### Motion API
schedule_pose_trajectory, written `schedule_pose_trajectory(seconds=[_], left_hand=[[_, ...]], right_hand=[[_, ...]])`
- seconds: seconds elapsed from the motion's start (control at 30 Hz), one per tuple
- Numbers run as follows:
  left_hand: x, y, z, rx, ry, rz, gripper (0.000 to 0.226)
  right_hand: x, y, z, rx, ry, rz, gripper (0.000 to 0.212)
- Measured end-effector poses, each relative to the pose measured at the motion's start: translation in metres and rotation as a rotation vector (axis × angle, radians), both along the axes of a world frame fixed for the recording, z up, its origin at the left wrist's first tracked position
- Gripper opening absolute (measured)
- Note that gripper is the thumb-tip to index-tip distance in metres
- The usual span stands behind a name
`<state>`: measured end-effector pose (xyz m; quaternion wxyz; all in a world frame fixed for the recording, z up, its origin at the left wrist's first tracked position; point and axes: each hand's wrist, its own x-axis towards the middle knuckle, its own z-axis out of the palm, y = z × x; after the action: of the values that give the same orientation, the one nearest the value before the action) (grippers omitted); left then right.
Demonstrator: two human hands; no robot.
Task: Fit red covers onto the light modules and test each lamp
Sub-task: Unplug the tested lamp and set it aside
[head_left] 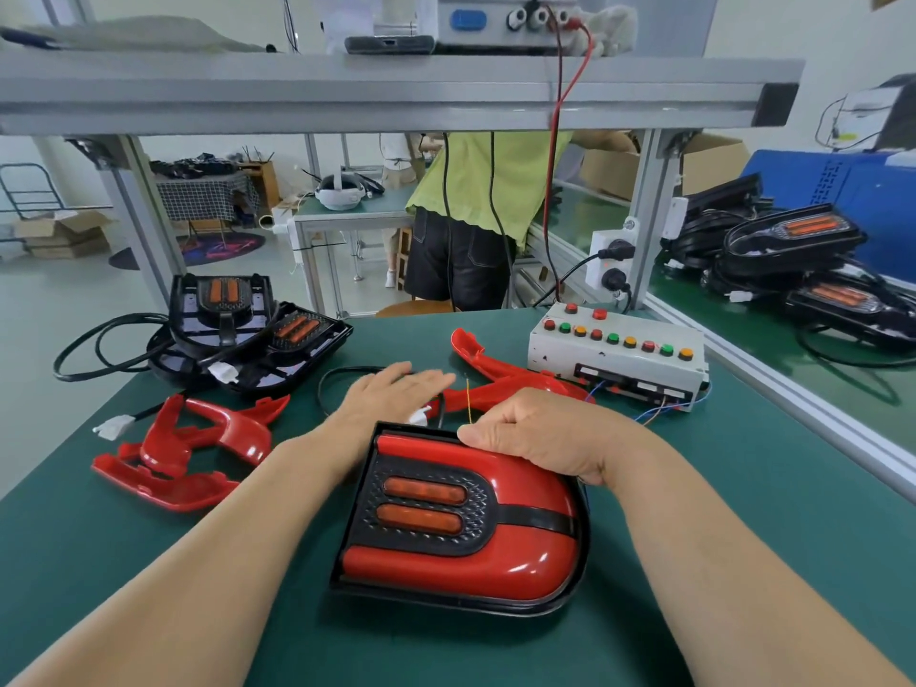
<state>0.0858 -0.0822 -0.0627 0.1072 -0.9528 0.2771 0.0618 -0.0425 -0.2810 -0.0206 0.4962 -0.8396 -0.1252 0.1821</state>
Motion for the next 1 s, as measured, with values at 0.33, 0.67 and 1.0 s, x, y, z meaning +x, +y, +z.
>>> schedule_pose_trajectory(seconds=[0.33,0.67,1.0], left_hand=[[-0.059,0.019,0.048,-0.659,-0.198,-0.034,0.02],[-0.121,0.025,0.115,-0.668,0.238,-0.013,0.017],[-0.138,0.011,0.156,-1.065,0.173,-0.017,0.018]], right_hand=[[-0.002,-0.002,0.001,0.007,-0.051,0.029,0.029],[-0.012,0.0,0.028,0.0,-0.303,-0.126,0.026],[-0.035,-0.018,0.079,0.164,-0.764,-0.499,0.011]])
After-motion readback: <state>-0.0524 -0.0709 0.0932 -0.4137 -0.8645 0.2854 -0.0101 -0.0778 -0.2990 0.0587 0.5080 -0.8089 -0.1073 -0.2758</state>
